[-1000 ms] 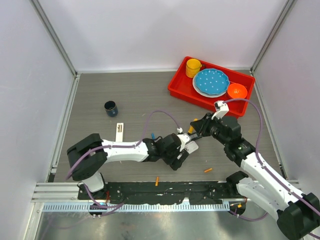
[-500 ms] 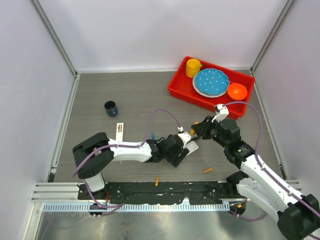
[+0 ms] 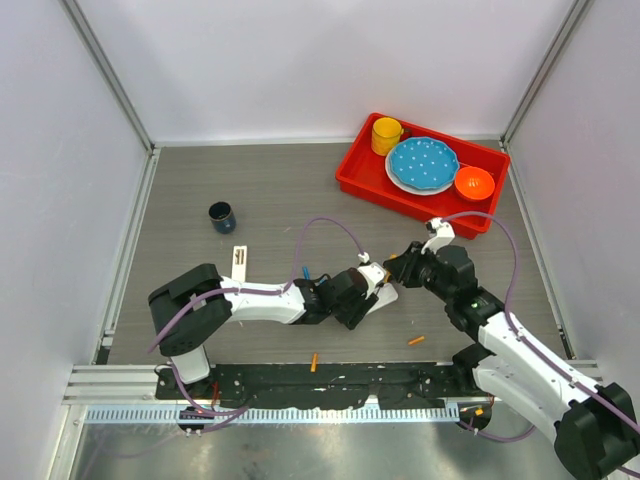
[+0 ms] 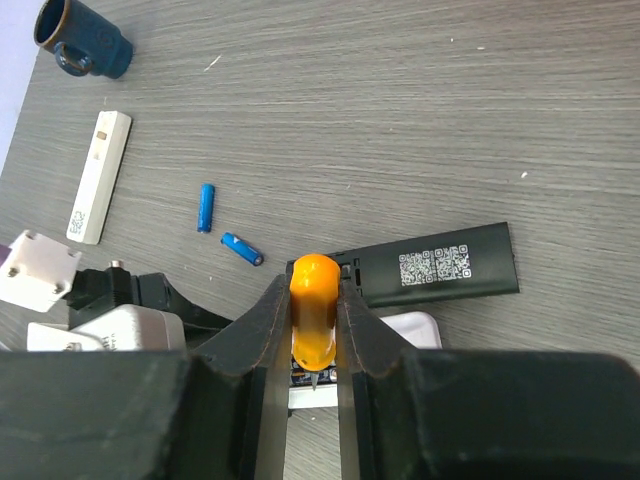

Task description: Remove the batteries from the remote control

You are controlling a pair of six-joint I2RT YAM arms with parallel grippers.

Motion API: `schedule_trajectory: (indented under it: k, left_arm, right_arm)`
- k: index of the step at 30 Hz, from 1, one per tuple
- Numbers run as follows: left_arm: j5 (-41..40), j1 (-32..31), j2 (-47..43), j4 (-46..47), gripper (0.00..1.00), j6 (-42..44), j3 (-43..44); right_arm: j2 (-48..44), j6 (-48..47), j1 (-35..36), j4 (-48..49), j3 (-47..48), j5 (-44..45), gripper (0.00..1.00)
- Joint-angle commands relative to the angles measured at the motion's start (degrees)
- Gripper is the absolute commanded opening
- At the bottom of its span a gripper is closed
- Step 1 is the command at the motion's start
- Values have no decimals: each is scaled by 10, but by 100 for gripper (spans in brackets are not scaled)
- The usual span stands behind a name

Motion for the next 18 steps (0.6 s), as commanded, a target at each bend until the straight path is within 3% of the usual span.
schedule_trajectory:
  k: [1, 5, 18]
  left_arm:
    - [41, -3, 10, 16, 44, -3, -3]
    - [49, -3, 9, 14, 19, -3, -4]
    - [65, -3, 12, 9, 2, -10, -3]
  right_arm:
    - [-2, 12, -4, 52, -11, 12, 1]
    - [-9, 22, -5, 64, -26, 18, 1]
    - [-3, 27, -4, 82, -29, 54, 1]
